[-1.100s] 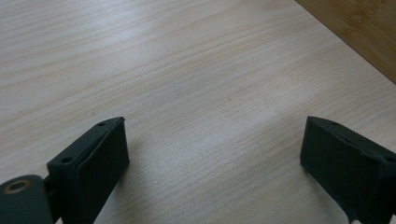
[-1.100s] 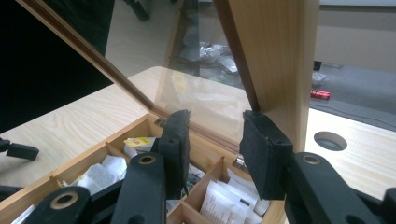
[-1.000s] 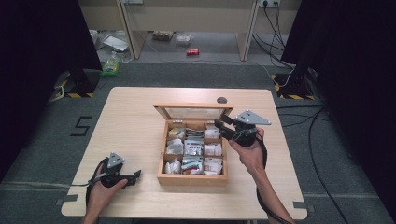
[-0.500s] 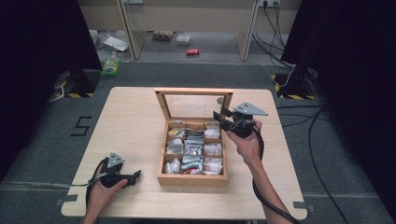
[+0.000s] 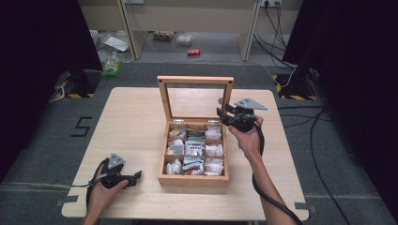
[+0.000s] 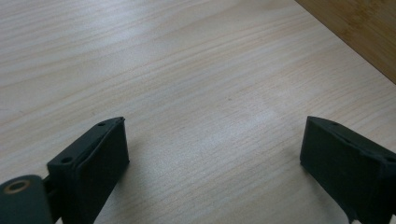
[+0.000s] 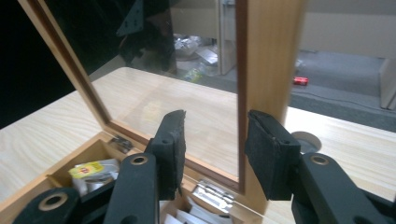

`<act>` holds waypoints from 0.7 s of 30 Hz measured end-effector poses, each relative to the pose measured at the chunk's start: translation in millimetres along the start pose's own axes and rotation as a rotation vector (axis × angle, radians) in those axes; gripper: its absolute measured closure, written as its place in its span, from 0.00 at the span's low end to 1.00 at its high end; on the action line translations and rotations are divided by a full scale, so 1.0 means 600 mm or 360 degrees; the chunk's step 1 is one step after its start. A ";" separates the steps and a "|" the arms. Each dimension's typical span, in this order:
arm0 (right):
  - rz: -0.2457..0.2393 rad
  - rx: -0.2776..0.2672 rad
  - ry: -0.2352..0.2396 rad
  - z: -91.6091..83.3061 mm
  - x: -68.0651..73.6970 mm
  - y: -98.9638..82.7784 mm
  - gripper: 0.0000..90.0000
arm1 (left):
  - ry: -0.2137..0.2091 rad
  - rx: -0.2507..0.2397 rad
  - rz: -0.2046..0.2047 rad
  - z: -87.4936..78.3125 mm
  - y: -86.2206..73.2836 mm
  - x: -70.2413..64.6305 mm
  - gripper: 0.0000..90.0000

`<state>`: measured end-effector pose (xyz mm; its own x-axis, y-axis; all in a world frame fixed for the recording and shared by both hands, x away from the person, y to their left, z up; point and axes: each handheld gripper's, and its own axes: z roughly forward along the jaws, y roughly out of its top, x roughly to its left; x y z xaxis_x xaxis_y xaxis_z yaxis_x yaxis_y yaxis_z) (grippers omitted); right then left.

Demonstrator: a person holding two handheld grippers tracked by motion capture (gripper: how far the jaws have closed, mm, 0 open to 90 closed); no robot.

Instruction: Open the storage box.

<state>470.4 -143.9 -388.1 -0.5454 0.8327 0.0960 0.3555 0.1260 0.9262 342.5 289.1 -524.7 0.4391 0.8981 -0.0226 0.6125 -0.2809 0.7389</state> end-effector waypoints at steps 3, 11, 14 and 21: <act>0.0009 0.0013 -0.0010 0.002 -0.004 0.000 0.64 | 0.0000 0.0000 0.0000 0.000 0.000 0.000 0.08; -0.0009 0.0060 -0.0055 0.013 -0.012 -0.002 0.63 | 0.0000 0.0000 0.0001 0.000 0.000 0.000 0.08; 0.0011 0.0056 -0.0051 0.014 -0.012 -0.001 0.63 | 0.0000 0.0001 0.0000 0.000 0.000 0.000 0.08; 0.0016 0.0085 -0.0021 0.010 -0.009 -0.007 0.63 | 0.0000 0.0000 0.0000 0.000 0.000 0.000 0.08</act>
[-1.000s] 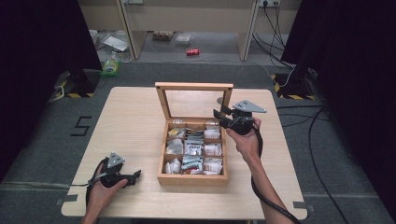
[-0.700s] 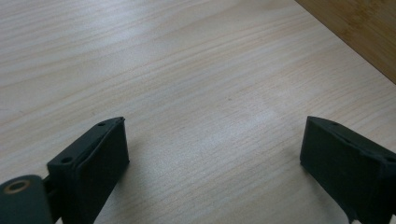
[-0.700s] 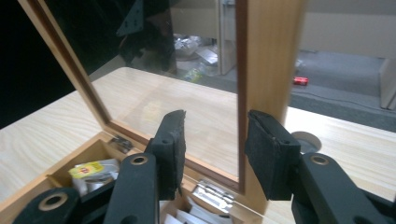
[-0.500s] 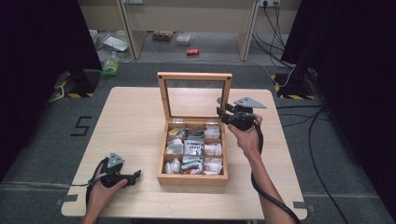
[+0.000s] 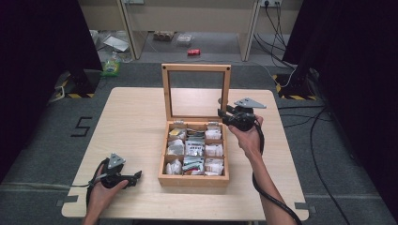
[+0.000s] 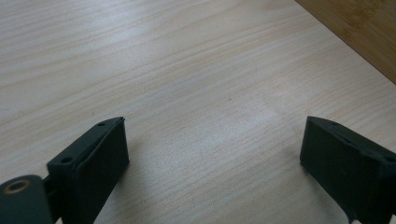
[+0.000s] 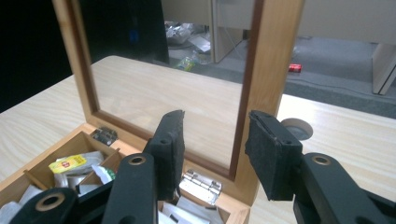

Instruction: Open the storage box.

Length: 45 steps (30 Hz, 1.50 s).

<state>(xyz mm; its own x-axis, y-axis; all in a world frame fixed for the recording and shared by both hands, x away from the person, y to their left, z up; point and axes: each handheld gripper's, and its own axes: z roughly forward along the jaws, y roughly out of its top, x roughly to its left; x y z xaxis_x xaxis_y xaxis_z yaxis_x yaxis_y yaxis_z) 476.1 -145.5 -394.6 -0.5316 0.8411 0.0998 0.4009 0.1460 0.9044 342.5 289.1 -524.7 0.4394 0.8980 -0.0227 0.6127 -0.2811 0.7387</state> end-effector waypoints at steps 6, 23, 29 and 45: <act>0.0004 0.0024 0.0035 -0.009 -0.001 -0.007 0.62 | 0.0000 0.0000 0.0000 0.000 0.000 0.000 0.08; -0.0027 0.0057 0.0170 -0.045 0.005 -0.036 0.59 | 0.0000 0.0001 0.0000 0.000 0.000 0.000 0.08; -0.0029 0.0082 0.0178 -0.054 0.010 -0.047 0.58 | 0.0000 0.0000 0.0000 0.000 0.000 0.000 0.08; -0.0054 0.0111 0.0245 -0.074 0.033 -0.080 0.52 | -0.0002 0.0002 0.0000 0.000 0.000 0.000 0.08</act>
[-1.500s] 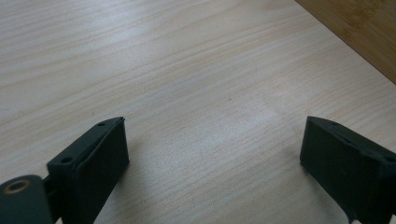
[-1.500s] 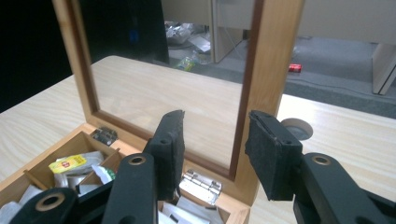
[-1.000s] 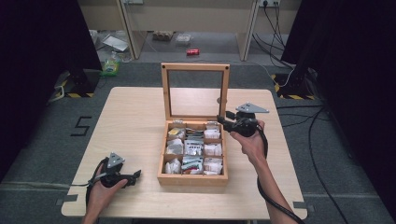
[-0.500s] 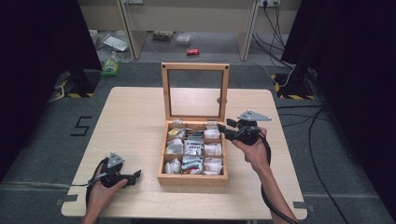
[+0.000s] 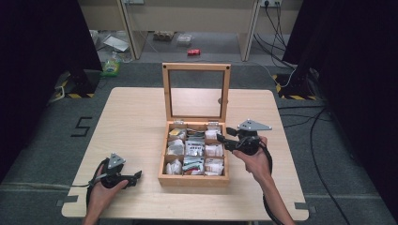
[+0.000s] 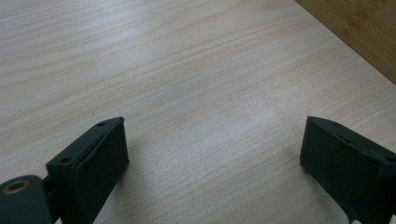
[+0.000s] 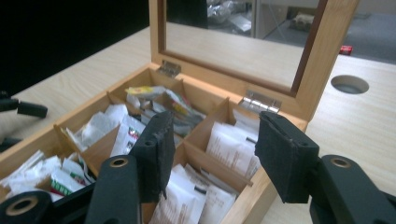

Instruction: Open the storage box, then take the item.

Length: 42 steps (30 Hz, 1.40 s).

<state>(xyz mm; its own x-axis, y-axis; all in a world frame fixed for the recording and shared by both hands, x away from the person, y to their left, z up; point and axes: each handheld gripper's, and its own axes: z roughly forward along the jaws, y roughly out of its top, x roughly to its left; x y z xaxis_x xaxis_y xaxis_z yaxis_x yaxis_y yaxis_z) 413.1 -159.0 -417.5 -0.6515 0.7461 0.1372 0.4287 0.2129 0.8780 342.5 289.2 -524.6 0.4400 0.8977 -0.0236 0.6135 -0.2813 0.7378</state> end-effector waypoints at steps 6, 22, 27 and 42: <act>-0.0001 0.0016 0.0015 -0.003 0.003 -0.007 0.49 | -0.0002 0.0000 0.0000 0.000 0.000 0.000 0.08; -0.0012 0.0069 0.0056 -0.012 0.016 -0.028 0.44 | -0.0003 -0.0001 -0.0002 0.000 0.000 0.000 0.08; -0.0045 0.0107 0.0076 -0.012 0.025 -0.034 0.43 | -0.0002 -0.0001 -0.0002 0.000 0.000 0.000 0.08; -0.0066 0.0148 0.0079 -0.011 0.020 -0.043 0.45 | -0.0002 0.0000 0.0000 0.000 0.000 0.000 0.08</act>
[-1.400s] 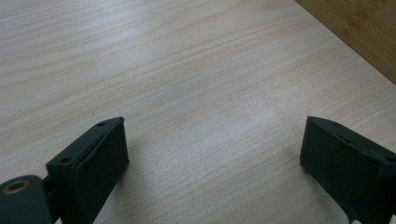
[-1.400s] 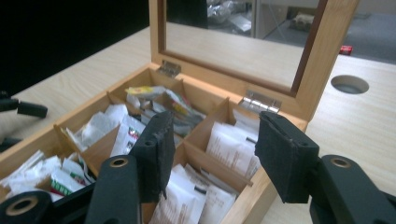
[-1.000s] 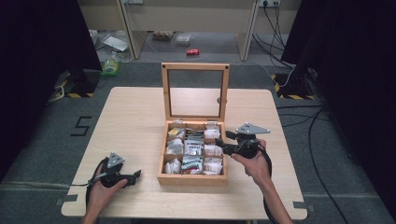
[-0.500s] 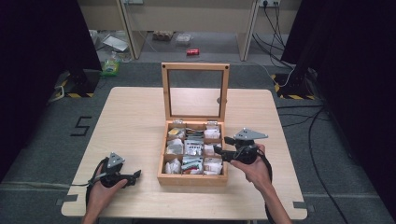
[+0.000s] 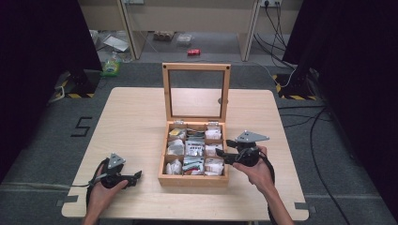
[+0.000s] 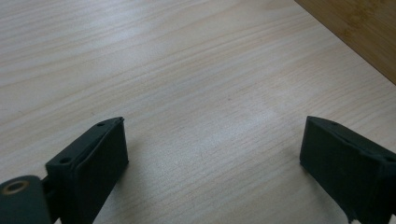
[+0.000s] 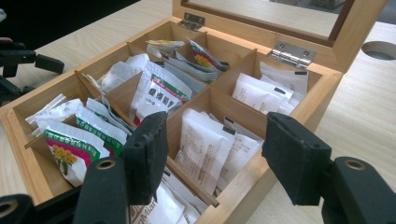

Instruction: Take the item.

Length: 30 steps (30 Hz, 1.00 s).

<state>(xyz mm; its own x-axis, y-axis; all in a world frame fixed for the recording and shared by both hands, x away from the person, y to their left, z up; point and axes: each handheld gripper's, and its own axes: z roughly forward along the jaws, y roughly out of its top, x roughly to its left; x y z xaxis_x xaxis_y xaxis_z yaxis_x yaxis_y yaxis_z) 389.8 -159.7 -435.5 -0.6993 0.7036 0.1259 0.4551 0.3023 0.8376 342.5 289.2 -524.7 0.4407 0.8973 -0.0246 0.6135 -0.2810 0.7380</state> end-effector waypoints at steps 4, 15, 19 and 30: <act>-0.0018 0.0017 0.0005 0.002 0.002 0.000 0.47 | 0.0000 0.0000 0.0000 0.000 0.000 0.000 0.08; -0.0037 0.0059 0.0019 0.011 0.000 -0.003 0.50 | 0.0000 0.0000 0.0000 0.000 0.000 0.000 0.08; -0.0041 0.0076 0.0008 0.021 0.002 -0.004 0.51 | 0.0000 0.0000 0.0000 0.000 0.000 0.000 0.08; -0.0055 0.0097 -0.0001 0.049 0.001 0.009 0.51 | 0.0000 0.0000 -0.0001 0.000 0.000 0.000 0.08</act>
<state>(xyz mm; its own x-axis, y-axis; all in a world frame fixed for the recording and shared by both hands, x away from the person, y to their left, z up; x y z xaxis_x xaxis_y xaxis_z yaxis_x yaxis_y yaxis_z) 408.3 -138.7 -446.6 -0.7148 0.6925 0.0971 0.4634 0.3651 0.8074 342.5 289.2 -524.7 0.4404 0.8974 -0.0250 0.6136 -0.2805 0.7381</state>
